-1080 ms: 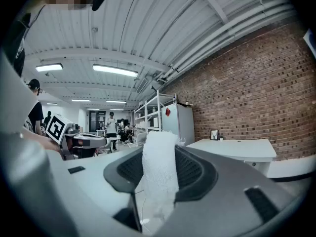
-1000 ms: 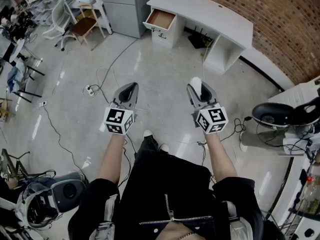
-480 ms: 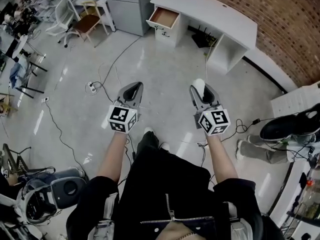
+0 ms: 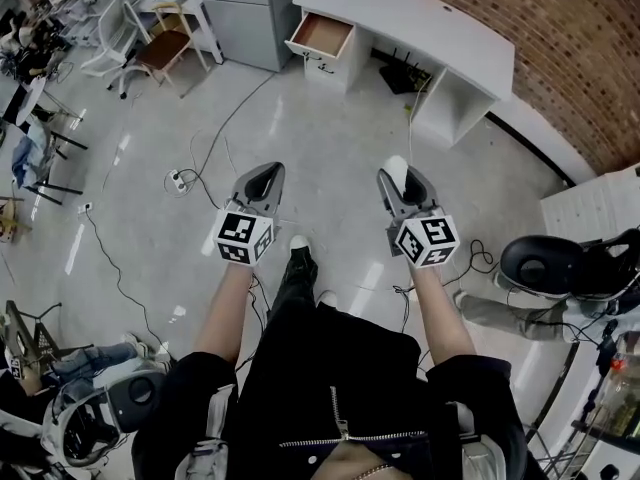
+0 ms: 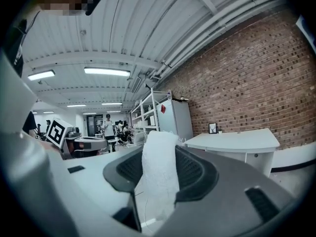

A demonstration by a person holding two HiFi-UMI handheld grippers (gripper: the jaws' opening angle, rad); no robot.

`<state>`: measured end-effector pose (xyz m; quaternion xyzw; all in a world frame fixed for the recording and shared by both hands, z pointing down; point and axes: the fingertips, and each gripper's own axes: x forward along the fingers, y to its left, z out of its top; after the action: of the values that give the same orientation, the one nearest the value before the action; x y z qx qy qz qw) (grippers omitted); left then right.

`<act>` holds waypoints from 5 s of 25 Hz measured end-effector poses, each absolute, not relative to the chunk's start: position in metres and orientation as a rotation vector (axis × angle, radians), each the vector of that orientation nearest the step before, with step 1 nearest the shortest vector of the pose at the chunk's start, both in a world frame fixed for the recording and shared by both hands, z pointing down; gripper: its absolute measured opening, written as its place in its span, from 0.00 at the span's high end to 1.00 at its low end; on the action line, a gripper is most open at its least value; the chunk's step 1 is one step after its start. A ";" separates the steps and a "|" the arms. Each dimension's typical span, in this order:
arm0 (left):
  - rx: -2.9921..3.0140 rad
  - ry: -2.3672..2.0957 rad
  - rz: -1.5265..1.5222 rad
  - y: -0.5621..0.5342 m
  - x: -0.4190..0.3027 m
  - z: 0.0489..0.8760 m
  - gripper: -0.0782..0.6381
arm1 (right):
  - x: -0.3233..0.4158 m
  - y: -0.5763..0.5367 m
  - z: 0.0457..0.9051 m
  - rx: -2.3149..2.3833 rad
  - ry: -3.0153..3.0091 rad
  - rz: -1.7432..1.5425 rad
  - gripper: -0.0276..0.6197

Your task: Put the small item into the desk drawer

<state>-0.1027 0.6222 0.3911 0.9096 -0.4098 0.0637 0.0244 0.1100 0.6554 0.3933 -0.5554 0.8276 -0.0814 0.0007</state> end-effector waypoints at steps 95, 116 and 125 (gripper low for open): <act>2.854 -0.994 0.302 -0.268 -0.017 0.405 0.86 | 0.170 -0.228 0.404 -1.913 2.504 -0.391 0.69; 2.840 -0.849 0.322 -0.343 0.006 0.427 0.86 | 0.172 -0.294 0.412 -1.988 2.508 -0.411 0.69; 2.807 -0.853 0.354 -0.342 0.002 0.441 0.86 | 0.161 -0.295 0.428 -1.961 2.569 -0.443 0.69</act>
<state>0.0021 -0.3416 0.4407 0.9458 -0.2874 0.1194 0.0932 0.1610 -0.2954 0.4279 -0.6001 0.7860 -0.1356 -0.0604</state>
